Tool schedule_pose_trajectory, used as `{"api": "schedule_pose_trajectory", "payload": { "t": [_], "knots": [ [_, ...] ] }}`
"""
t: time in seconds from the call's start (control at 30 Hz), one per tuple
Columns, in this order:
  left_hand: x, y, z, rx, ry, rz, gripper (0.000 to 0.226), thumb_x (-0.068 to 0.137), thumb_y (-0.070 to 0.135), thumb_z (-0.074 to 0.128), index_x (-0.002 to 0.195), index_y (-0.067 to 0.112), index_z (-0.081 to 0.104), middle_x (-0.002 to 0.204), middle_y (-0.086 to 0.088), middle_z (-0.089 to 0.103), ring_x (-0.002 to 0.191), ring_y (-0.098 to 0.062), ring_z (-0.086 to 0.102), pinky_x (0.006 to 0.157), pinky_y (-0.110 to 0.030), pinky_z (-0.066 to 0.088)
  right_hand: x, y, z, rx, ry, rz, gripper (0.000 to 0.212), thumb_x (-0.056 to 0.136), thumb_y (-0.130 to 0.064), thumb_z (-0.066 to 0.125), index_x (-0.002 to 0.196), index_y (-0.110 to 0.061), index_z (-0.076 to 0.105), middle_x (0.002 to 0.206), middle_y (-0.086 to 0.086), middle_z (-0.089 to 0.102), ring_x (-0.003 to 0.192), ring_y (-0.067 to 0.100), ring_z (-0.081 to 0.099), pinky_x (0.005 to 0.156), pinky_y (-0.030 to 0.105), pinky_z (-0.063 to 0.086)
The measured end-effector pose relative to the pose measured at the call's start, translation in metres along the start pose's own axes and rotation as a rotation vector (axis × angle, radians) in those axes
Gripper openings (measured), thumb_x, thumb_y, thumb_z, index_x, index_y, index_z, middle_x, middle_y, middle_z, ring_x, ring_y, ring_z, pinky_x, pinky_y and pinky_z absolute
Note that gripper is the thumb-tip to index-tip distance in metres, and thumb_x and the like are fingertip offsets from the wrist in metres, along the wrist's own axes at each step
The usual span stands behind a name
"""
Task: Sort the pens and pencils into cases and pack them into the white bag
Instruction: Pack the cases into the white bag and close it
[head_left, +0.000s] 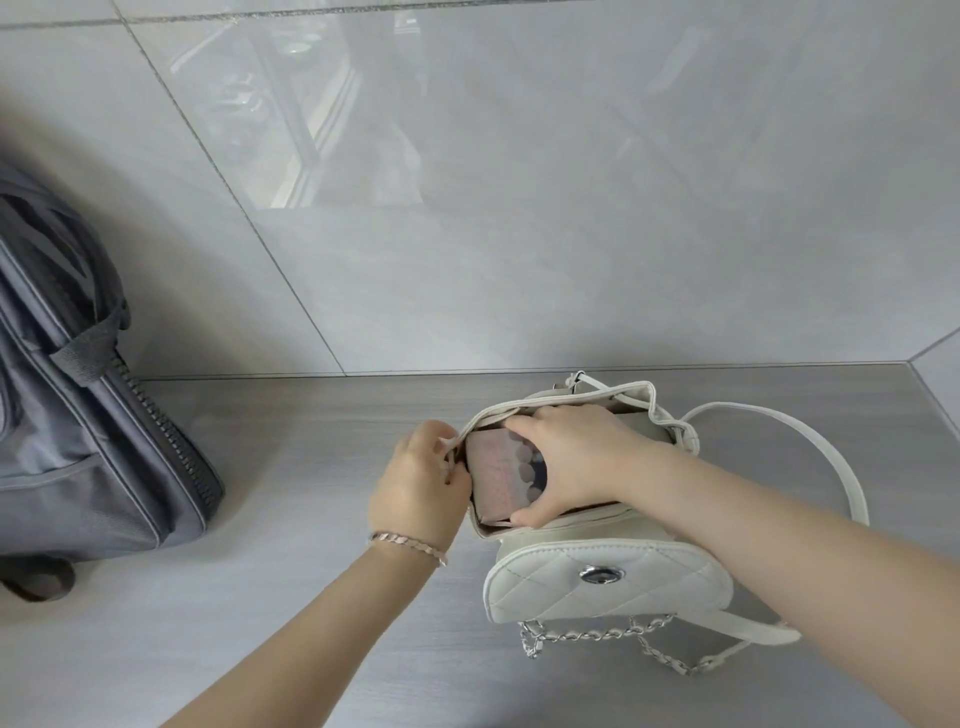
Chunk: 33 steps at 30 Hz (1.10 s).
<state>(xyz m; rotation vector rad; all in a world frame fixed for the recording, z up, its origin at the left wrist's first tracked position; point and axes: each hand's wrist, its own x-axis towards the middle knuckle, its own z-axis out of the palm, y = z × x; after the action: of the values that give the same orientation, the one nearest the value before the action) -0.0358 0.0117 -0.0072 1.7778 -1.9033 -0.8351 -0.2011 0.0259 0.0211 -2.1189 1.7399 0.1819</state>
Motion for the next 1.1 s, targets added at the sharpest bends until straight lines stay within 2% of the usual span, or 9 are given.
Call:
{"api": "schedule_pose_trajectory", "payload": {
  "t": [0.13,0.2,0.33,0.43,0.53,0.7,0.87,1.0,1.1],
  "knots": [
    [0.002,0.002,-0.008,-0.32,-0.361,-0.462,0.043,0.078,0.004,0.057,0.115,0.021,0.043,0.087,-0.001,0.053,0.083,-0.02,0.058,0.064,-0.037,0.057,-0.004,0.0,0.001,0.094,-0.002,0.003,0.062,0.053,-0.06,0.073,0.096,-0.024,0.047,0.093,-0.006,0.061,0.084,0.017,0.056,0.07,0.03,0.046],
    [0.004,0.002,-0.014,-0.405,-0.535,-0.657,0.041,0.082,0.007,0.056,0.119,0.019,0.042,0.102,-0.008,0.053,0.09,-0.029,0.062,0.058,-0.039,0.059,-0.005,0.002,0.001,0.131,-0.008,0.0,0.058,0.052,-0.059,0.075,0.088,-0.028,0.043,0.089,-0.009,0.062,0.083,0.014,0.057,0.068,0.029,0.046],
    [0.004,0.0,-0.011,-0.628,-0.759,-0.876,0.027,0.091,0.007,0.047,0.117,0.002,0.045,0.118,-0.03,0.05,0.072,-0.039,0.067,0.057,-0.042,0.06,-0.007,0.003,-0.001,0.152,-0.042,-0.006,0.056,0.051,-0.056,0.078,0.077,-0.035,0.033,0.078,-0.013,0.055,0.075,0.012,0.051,0.06,0.028,0.038],
    [0.002,-0.002,-0.009,-0.614,-0.882,-0.781,0.025,0.089,-0.001,0.045,0.111,-0.004,0.057,0.091,-0.023,0.068,0.064,-0.028,0.071,0.052,-0.03,0.058,-0.01,0.004,0.001,0.159,-0.059,-0.006,0.054,0.05,-0.055,0.079,0.086,-0.03,0.047,0.086,-0.009,0.061,0.082,0.014,0.057,0.07,0.031,0.047],
    [0.001,0.0,-0.012,-0.463,-0.922,-0.625,0.026,0.089,-0.006,0.038,0.09,0.006,0.061,0.07,-0.009,0.072,0.06,-0.017,0.071,0.05,-0.023,0.056,-0.011,0.008,0.006,0.121,-0.042,-0.019,0.078,0.048,-0.059,0.077,0.115,-0.03,0.049,0.106,-0.008,0.058,0.1,0.016,0.055,0.088,0.036,0.044],
    [-0.001,0.008,-0.012,-0.284,-0.872,-0.406,0.034,0.084,-0.008,0.034,0.086,0.016,0.058,0.073,-0.009,0.071,0.063,-0.02,0.072,0.057,-0.027,0.059,-0.013,0.007,0.013,-0.052,0.016,-0.02,0.092,0.052,-0.065,0.072,0.131,-0.029,0.04,0.125,-0.004,0.052,0.118,0.019,0.046,0.099,0.036,0.034],
    [-0.002,0.0,-0.004,-0.162,-0.777,-0.378,0.023,0.077,-0.004,0.034,0.095,-0.002,0.048,0.068,-0.014,0.067,0.057,-0.029,0.07,0.045,-0.025,0.053,-0.007,-0.016,0.034,-0.21,0.094,0.02,0.093,0.056,-0.063,0.072,0.129,-0.015,0.042,0.118,0.011,0.051,0.113,0.028,0.046,0.096,0.037,0.035],
    [0.003,0.005,-0.005,-0.207,-0.802,-0.428,0.031,0.075,-0.005,0.031,0.098,-0.01,0.051,0.067,-0.026,0.065,0.059,-0.037,0.068,0.056,-0.042,0.059,-0.014,-0.023,0.043,-0.278,0.301,-0.164,0.065,0.04,-0.052,0.08,0.093,-0.018,0.061,0.087,0.002,0.06,0.079,0.021,0.059,0.068,0.028,0.051],
    [0.004,0.009,-0.007,0.041,-0.671,-0.307,0.024,0.085,0.012,0.031,0.091,0.002,0.052,0.073,-0.016,0.067,0.058,-0.03,0.069,0.058,-0.032,0.056,-0.018,-0.023,0.047,-0.239,0.289,-0.218,0.056,0.042,-0.048,0.079,0.089,-0.022,0.062,0.089,0.001,0.06,0.079,0.021,0.059,0.066,0.029,0.052]
  ]
}}
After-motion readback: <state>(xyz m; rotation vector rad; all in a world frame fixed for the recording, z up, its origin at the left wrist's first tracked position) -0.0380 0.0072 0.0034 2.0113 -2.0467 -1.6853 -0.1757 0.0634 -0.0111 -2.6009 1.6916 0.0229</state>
